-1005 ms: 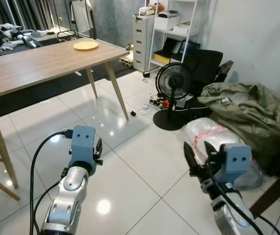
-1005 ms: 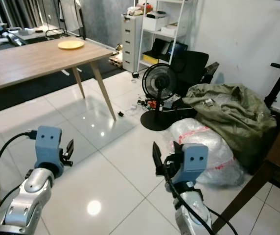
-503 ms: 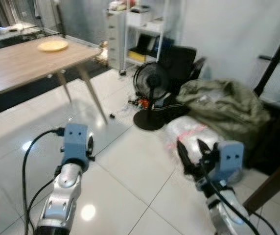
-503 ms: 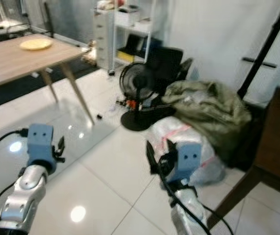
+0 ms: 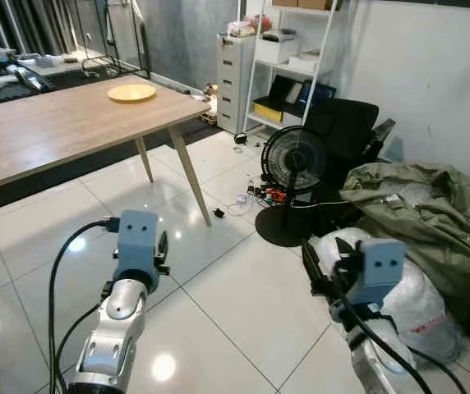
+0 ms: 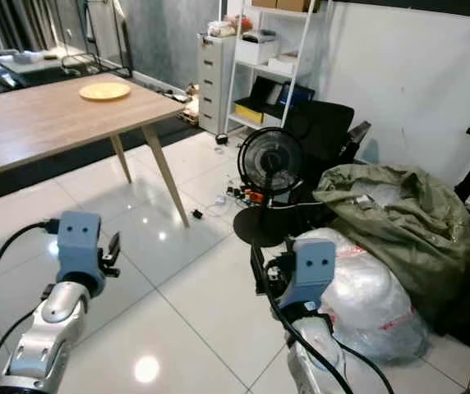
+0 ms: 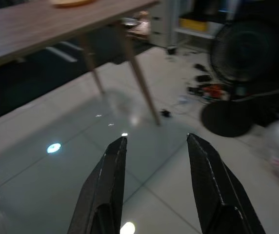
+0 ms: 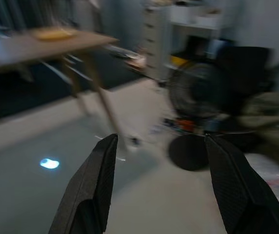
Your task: Setting the table
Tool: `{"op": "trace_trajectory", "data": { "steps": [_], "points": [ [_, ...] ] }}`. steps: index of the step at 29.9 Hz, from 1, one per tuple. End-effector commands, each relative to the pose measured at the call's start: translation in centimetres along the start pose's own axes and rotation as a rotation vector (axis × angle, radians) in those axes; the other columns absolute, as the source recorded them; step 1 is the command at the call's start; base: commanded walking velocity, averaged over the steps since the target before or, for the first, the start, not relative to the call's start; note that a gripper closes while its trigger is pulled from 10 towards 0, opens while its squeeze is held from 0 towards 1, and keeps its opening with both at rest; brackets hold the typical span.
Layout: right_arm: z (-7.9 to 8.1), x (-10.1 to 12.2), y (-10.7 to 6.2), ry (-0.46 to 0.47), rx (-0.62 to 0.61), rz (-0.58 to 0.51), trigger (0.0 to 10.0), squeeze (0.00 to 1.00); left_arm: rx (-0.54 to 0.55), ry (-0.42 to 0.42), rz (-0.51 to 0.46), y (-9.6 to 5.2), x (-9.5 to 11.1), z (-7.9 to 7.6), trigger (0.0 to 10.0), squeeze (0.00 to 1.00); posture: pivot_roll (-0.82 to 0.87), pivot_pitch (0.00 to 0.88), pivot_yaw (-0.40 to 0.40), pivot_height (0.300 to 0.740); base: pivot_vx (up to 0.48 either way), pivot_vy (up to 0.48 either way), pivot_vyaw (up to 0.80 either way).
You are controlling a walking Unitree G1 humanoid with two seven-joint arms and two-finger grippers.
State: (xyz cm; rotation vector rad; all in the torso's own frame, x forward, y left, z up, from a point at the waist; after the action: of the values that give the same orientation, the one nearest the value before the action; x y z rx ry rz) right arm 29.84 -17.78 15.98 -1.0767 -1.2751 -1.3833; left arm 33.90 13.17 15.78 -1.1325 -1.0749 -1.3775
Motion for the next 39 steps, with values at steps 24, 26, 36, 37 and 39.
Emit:
{"op": "trace_trajectory", "data": {
  "steps": [24,26,36,37,39],
  "points": [
    [-4.1,-3.1,0.8,-0.269,-0.024,0.066,10.0,0.00,-0.230,0.066,-0.017,-1.3,-2.4,-4.1,10.0,0.00,-0.02,0.010,0.073,0.740,0.458,0.000,0.00],
    [-4.1,-3.1,0.8,-0.263,-0.015,0.068,10.0,0.00,-0.224,0.071,-0.017,-1.2,-2.5,-3.9,10.0,0.00,-0.02,0.008,0.069,0.740,0.458,0.000,0.00],
    [-3.5,-3.7,1.2,-0.235,0.005,0.074,10.0,0.00,-0.168,0.092,-0.022,-0.8,-2.6,-2.2,10.0,0.00,0.01,0.000,0.055,0.740,0.458,0.000,0.00],
    [-3.5,-3.7,1.2,-0.235,0.005,0.074,10.0,0.00,-0.168,0.092,-0.022,-0.8,-2.6,-2.2,10.0,0.00,0.01,0.000,0.055,0.740,0.458,0.000,0.00],
    [-3.3,-3.9,1.3,-0.226,0.012,0.076,10.0,0.00,-0.153,0.089,-0.026,-0.8,-2.5,-1.8,10.0,0.00,0.02,0.000,0.045,0.740,0.458,0.000,0.00]
  ]
}}
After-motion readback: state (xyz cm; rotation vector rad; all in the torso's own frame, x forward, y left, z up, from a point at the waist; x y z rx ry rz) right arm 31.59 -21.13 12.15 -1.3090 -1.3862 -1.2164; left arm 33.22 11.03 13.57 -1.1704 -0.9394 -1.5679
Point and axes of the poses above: a point about 5 cm out from each wrist's last joint towards the gripper, its own y axis pointing out of the wrist towards the gripper, its own x axis along the axis of the wrist's last joint, z = x × y, the point moved 1 cm from there along y, pointing out of the wrist towards the gripper, and after that the axes turned 5 degrees about y, right-handed, at the moved point
